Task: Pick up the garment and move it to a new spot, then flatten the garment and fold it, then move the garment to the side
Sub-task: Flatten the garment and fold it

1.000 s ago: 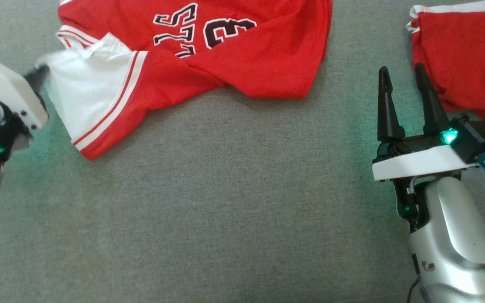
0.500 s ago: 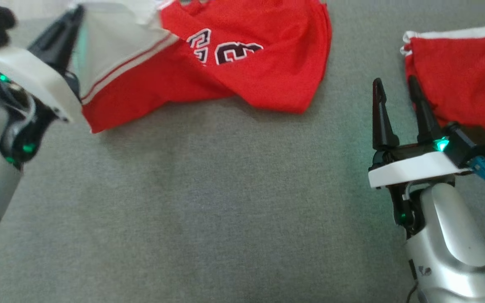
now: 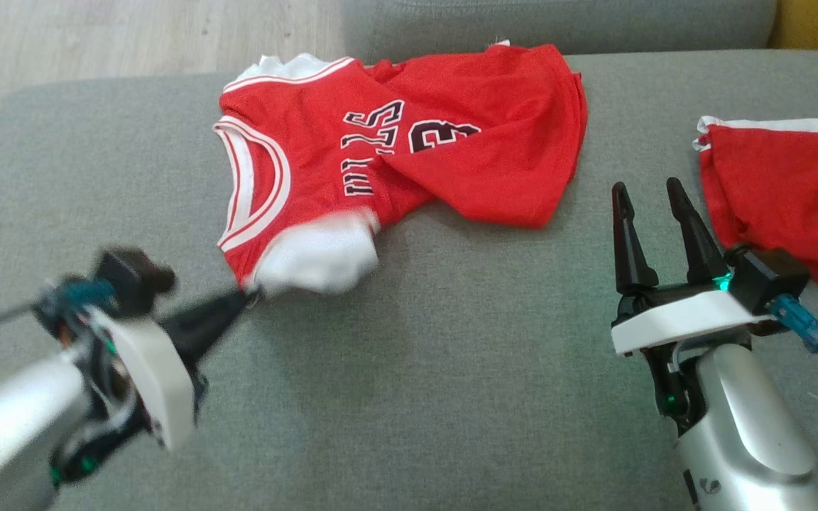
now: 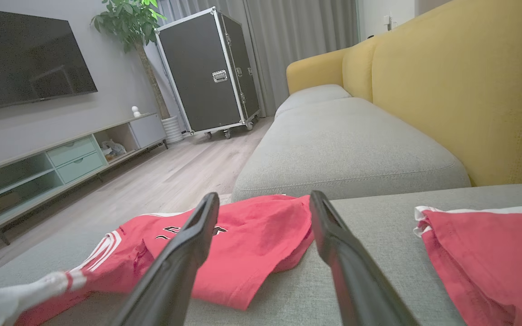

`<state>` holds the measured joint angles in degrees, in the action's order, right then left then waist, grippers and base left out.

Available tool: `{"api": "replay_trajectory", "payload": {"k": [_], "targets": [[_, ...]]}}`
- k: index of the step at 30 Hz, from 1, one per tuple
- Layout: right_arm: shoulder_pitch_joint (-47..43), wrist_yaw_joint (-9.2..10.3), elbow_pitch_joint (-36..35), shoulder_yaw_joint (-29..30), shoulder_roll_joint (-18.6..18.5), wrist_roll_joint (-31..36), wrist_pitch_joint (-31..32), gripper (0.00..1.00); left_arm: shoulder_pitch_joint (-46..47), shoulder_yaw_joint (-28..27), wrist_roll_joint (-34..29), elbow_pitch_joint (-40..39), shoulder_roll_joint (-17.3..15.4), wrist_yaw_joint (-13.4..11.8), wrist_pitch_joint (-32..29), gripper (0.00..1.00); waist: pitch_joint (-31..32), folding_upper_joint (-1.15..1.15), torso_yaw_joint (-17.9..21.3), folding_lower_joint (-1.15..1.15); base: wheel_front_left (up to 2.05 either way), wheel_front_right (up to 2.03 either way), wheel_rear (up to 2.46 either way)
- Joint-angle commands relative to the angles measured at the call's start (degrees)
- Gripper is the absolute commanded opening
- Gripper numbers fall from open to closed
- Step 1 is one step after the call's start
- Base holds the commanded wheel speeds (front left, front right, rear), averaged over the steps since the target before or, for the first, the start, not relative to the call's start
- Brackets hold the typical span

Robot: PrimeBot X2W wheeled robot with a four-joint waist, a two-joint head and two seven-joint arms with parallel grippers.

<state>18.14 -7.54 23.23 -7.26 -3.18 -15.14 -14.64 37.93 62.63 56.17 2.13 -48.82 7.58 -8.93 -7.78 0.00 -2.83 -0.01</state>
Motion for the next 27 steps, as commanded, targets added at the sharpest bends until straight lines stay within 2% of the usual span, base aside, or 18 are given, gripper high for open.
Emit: {"api": "replay_trajectory", "payload": {"k": [1,8,10,13,16,18,19,23,27], "targets": [[0.6,0.05,-1.4,-1.5,0.3,-0.4,-0.4,1.0,1.4,-0.9,0.1,-2.1,-2.7,-0.1,0.8,0.0,0.7,0.0,-0.2,0.01,0.0,0.0,0.0],[0.7,0.05,-0.7,-1.9,0.3,-0.6,-0.4,1.0,0.5,6.2,0.1,-4.8,-2.7,-0.1,0.7,0.0,1.5,0.0,0.2,0.01,0.0,0.0,0.0],[0.8,0.05,-0.6,-1.9,0.3,-0.7,-0.4,1.0,1.0,6.0,-0.2,-3.0,-2.8,-0.7,0.7,1.0,1.6,0.0,0.3,0.01,0.0,0.0,0.0],[0.7,0.05,-0.7,-1.9,0.3,-0.7,-0.4,1.0,1.4,4.5,-0.1,-0.7,-2.3,-2.7,2.4,1.0,1.7,0.0,0.5,0.01,0.0,0.0,0.0],[0.7,0.05,-0.9,-1.6,0.3,-0.5,-0.4,1.0,1.0,0.9,2.3,2.1,-1.1,-6.8,6.4,1.0,1.9,0.0,0.6,0.01,0.0,0.0,0.0],[0.5,0.05,-1.5,-0.9,0.3,-0.3,-0.4,1.0,0.6,-3.3,5.2,3.8,0.2,-10.5,11.0,1.0,2.3,0.0,0.6,0.01,0.0,0.0,0.0],[0.5,0.05,-1.5,-0.9,0.3,-0.3,-0.4,1.0,0.6,-3.3,5.2,3.8,0.2,-10.5,11.0,1.0,2.3,0.0,0.6,0.01,0.0,0.0,0.0],[-0.5,0.05,-2.1,-0.1,0.3,0.0,-0.4,1.0,-1.8,-11.5,10.6,6.4,3.5,-16.5,21.2,1.0,3.1,0.0,0.3,0.01,0.0,0.0,0.0],[-1.5,0.05,-2.0,0.3,0.3,1.0,-0.4,1.0,-6.3,-21.6,12.1,6.3,8.1,-19.0,23.8,1.0,3.5,0.0,-0.5,0.01,0.0,0.0,0.0]]}}
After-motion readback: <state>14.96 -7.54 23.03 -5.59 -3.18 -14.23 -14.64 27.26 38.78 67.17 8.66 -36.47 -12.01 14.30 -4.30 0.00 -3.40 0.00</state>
